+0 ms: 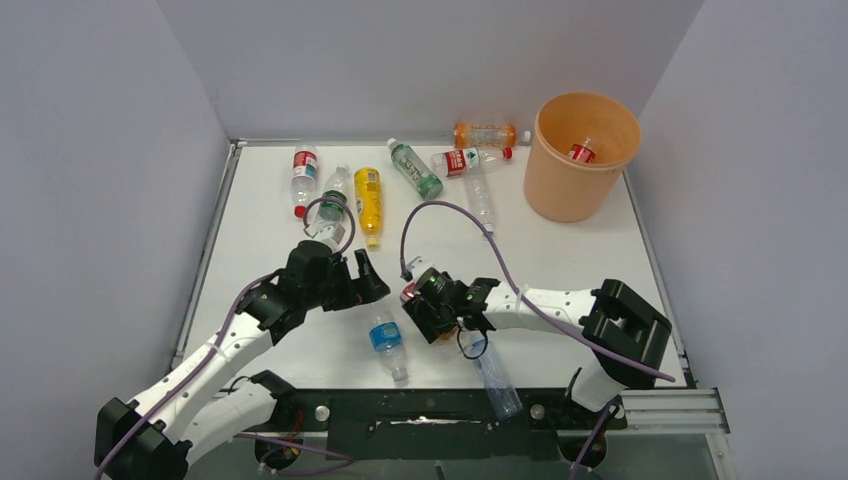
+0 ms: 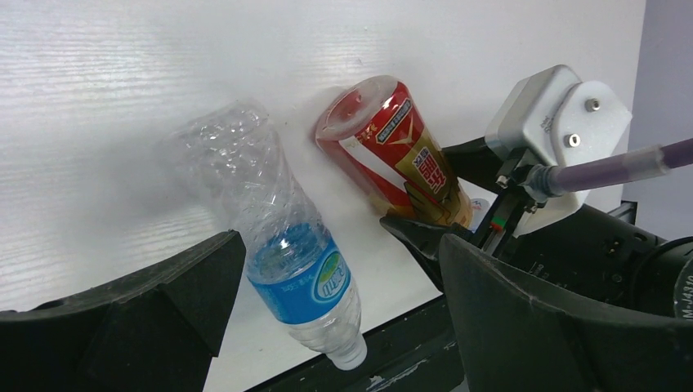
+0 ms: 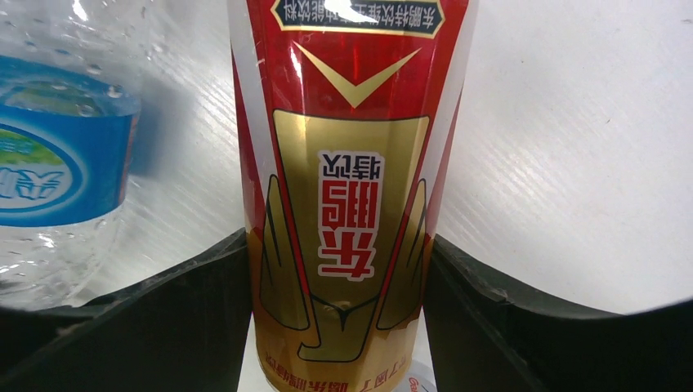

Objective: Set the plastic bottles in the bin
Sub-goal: Pick up the plastic bottle at the center of the board.

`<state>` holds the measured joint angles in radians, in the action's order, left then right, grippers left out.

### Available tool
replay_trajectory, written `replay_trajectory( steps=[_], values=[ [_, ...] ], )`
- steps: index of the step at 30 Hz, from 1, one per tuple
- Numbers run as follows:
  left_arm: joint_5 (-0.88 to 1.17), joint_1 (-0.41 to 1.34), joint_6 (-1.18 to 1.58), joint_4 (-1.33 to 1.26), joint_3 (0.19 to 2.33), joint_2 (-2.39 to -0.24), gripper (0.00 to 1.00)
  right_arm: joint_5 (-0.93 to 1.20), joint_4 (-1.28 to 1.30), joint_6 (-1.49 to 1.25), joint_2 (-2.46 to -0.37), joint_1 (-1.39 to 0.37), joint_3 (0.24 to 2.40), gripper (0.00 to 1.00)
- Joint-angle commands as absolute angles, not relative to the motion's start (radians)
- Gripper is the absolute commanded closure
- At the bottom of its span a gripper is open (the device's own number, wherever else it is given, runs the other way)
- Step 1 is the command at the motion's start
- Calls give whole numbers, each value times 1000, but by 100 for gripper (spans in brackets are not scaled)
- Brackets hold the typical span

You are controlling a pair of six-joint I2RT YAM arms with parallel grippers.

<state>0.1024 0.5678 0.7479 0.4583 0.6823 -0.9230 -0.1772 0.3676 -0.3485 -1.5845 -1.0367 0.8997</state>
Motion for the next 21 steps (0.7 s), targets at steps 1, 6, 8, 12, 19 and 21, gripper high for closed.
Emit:
replay_trajectory(
  steps=[1,6,8,12,19,21],
  values=[
    [85,571,763,446,676,-892,9,-225,345,-349,-1564,-1046,966,44],
    [77,571,770,449,668,-875,9,-240,365,-337,-1547,-1036,998,45],
    [79,570,772,448,663,-874,9,-252,375,-334,-1540,-1034,1006,45],
    [82,570,770,447,661,-874,9,-264,385,-331,-1515,-1016,1013,44],
    [89,570,772,438,661,-873,9,-275,403,-309,-1458,-955,1021,44],
    [93,570,774,436,644,-872,9,-270,406,-300,-1438,-930,1021,44]
  ],
)
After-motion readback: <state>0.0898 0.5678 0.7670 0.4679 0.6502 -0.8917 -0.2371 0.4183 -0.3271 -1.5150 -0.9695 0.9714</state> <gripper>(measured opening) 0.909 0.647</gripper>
